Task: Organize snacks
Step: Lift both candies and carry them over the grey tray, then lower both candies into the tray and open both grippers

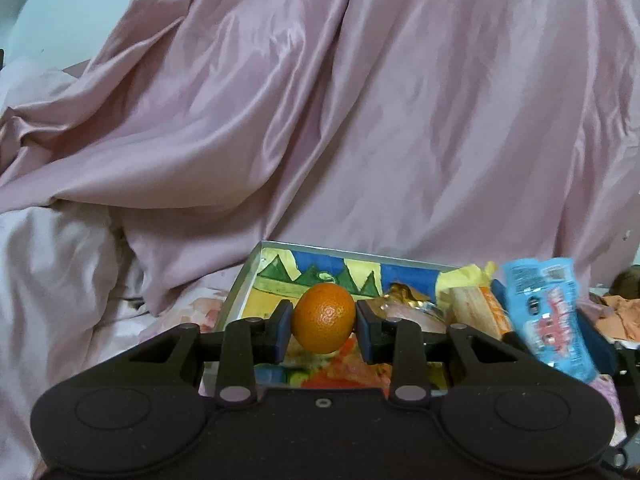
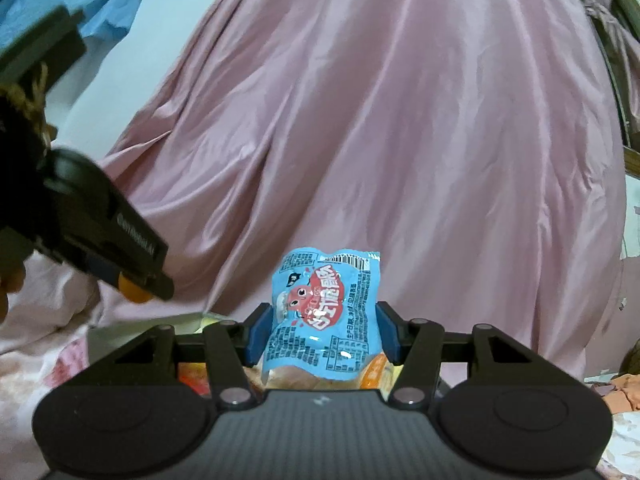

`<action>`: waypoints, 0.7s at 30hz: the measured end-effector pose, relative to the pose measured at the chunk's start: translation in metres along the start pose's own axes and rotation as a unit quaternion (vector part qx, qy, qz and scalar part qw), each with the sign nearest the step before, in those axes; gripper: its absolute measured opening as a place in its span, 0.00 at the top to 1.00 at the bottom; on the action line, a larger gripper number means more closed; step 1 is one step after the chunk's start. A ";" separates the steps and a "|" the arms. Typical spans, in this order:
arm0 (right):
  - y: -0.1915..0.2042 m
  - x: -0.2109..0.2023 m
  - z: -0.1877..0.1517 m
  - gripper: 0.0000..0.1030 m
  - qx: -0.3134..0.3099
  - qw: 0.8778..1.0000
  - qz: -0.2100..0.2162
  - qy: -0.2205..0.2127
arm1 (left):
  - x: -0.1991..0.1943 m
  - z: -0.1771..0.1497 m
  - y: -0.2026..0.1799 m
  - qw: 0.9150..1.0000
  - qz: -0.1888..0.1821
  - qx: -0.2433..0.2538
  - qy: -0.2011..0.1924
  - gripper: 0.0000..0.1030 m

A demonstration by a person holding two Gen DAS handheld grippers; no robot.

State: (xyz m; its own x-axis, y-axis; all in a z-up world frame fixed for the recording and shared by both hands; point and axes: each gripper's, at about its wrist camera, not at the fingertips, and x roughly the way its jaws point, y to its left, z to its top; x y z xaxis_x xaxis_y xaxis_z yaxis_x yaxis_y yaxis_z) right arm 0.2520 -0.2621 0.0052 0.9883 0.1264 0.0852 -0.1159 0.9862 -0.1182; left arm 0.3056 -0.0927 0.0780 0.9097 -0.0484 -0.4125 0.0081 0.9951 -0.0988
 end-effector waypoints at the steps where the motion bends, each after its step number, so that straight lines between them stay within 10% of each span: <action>1: -0.002 0.004 -0.002 0.42 0.003 1.000 0.000 0.000 | 0.008 0.001 0.000 1.000 0.001 0.001 0.003 0.66; 21: -0.006 0.063 -0.032 0.42 0.065 0.997 0.018 0.032 | 0.094 -0.012 -0.010 0.998 0.027 0.036 0.032 0.66</action>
State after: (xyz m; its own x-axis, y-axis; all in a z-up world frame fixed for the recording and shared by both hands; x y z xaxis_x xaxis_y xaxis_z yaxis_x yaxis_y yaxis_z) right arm 0.3181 -0.2639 -0.0208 0.9871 0.1591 0.0185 -0.1593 0.9872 0.0097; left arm 0.3860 -0.1087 0.0298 0.8808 0.0019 -0.4736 -0.0082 0.9999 -0.0113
